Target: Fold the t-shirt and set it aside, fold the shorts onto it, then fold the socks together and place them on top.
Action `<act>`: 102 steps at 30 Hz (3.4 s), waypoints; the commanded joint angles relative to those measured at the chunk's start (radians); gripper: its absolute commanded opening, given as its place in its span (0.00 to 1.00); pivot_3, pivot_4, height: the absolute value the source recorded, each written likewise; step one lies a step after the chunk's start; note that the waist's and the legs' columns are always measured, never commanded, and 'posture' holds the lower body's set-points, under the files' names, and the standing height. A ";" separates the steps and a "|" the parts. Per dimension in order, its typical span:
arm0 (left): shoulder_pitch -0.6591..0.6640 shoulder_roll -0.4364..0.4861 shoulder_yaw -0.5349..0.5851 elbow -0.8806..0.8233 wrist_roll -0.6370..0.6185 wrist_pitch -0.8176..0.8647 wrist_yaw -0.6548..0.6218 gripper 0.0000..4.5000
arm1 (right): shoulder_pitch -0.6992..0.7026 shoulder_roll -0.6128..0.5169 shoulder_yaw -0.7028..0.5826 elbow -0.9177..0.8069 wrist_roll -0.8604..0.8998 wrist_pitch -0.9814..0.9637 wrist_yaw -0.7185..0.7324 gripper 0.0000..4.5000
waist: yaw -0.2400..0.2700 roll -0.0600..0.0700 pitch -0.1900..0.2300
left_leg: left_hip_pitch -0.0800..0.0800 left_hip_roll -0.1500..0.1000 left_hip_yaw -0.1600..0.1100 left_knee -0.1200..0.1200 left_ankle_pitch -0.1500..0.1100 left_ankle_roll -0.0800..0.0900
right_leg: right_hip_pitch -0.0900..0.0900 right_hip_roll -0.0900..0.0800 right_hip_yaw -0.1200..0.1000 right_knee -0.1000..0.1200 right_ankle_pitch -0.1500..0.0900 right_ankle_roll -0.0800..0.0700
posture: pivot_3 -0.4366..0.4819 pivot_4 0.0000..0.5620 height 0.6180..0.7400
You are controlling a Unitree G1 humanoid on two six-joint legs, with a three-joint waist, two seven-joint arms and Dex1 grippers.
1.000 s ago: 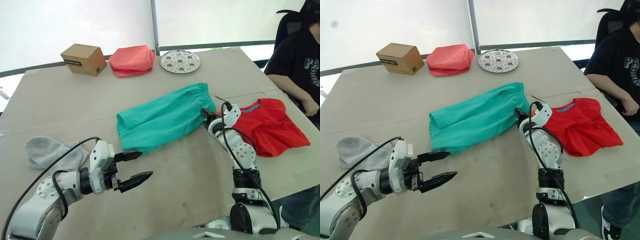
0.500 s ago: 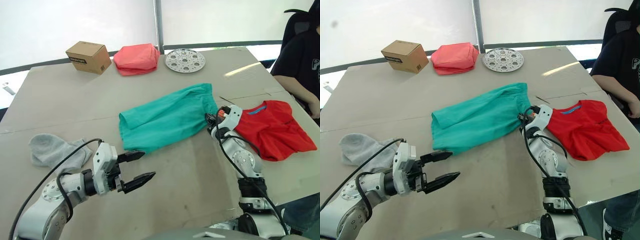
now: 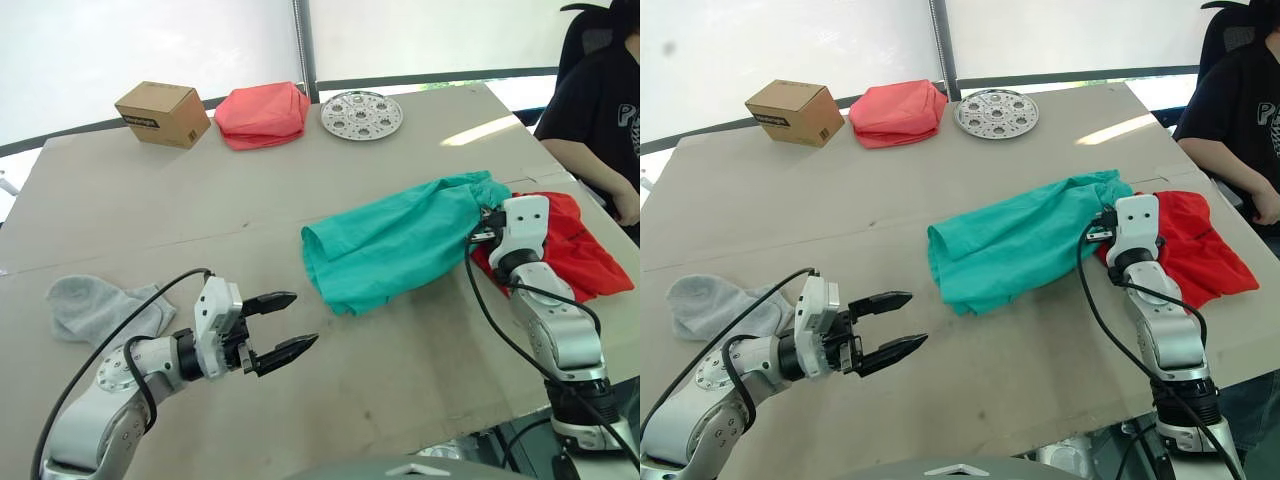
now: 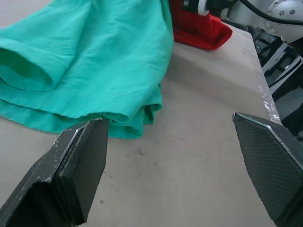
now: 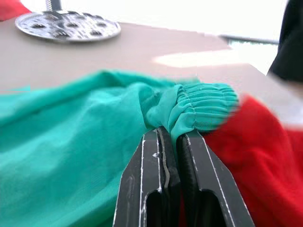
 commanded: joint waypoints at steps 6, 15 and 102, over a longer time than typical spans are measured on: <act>-0.052 0.000 0.003 0.001 -0.024 0.036 0.031 1.00 | -0.094 -0.234 0.284 0.012 -0.360 -0.393 0.290 0.02 | 0.003 -0.003 0.001 | 0.000 -0.001 0.000 0.001 0.000 0.000 | 0.000 -0.001 -0.001 0.000 0.000 0.000 | 0.48 0.27 1.00; -0.051 0.008 0.023 -0.021 -0.035 0.073 0.047 1.00 | -0.169 -0.289 0.445 0.206 -0.464 -0.766 0.518 0.02 | 0.004 -0.007 0.002 | 0.000 0.000 -0.001 0.001 0.000 0.000 | 0.000 0.000 -0.001 0.000 0.000 0.000 | 0.48 0.27 1.00; -0.007 0.029 0.026 0.050 0.082 -0.025 0.017 1.00 | -0.462 -0.013 0.433 0.457 -0.224 -0.247 0.766 0.99 | 0.026 -0.009 0.003 | -0.001 0.000 -0.003 0.004 0.004 -0.009 | -0.001 0.000 -0.003 0.003 0.003 -0.005 | 0.48 0.27 1.00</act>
